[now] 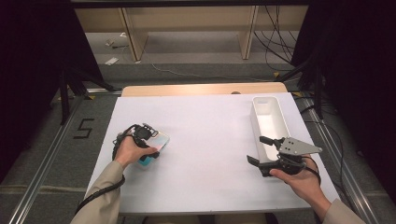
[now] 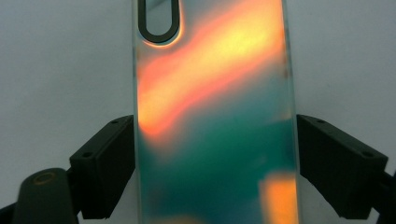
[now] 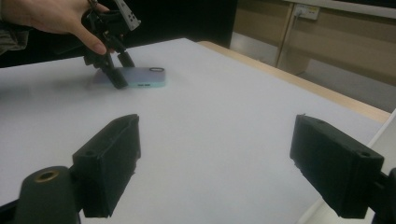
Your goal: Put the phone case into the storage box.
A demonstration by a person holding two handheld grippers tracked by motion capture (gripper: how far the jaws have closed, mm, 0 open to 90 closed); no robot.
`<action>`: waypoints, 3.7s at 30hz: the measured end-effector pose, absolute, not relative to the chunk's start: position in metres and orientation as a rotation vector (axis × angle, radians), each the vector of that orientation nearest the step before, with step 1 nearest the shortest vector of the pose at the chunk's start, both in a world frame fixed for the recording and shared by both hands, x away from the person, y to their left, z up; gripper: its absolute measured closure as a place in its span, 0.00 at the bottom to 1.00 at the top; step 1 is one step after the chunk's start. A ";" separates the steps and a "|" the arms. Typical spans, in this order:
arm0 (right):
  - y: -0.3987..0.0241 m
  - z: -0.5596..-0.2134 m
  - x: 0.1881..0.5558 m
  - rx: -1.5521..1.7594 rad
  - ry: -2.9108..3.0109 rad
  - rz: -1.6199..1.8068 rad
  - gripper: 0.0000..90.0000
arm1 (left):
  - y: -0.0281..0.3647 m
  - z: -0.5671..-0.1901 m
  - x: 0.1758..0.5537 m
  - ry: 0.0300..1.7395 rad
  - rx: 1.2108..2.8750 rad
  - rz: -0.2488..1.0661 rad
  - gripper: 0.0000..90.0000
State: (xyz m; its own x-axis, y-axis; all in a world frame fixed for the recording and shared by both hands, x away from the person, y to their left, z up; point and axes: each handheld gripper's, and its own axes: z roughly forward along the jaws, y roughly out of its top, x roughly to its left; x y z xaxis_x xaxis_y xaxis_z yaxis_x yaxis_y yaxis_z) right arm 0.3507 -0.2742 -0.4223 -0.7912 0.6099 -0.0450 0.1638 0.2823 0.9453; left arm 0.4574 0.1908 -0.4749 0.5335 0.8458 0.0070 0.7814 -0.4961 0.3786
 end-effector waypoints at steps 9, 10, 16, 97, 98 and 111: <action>-0.274 -0.423 0.351 0.697 2.163 1.518 0.19 | 0.193 -0.476 0.458 1.356 2.434 0.250 0.17; -0.274 -0.423 0.351 0.697 2.163 1.519 0.19 | 0.193 -0.476 0.458 1.356 2.434 0.250 0.17; -0.274 -0.423 0.351 0.697 2.160 1.525 0.19 | 0.193 -0.476 0.458 1.363 2.426 0.250 0.17; -0.272 -0.417 0.356 0.765 2.086 1.605 0.18 | 0.181 -0.439 0.434 1.198 2.051 0.485 0.19; -0.271 -0.416 0.356 0.760 2.082 1.606 0.18 | 0.179 -0.439 0.434 1.189 2.050 0.490 0.19; -0.264 -0.408 0.366 0.779 2.046 1.619 0.18 | 0.168 -0.431 0.428 1.145 2.019 0.492 0.19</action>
State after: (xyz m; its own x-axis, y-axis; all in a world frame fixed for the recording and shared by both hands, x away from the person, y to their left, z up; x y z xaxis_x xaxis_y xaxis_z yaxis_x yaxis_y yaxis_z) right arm 0.3660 -0.2635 -0.4077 -0.7568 0.6534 0.0199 0.1695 0.1668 0.9713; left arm 0.4283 0.1683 -0.4307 0.5260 0.8499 -0.0322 0.5611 -0.3183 0.7641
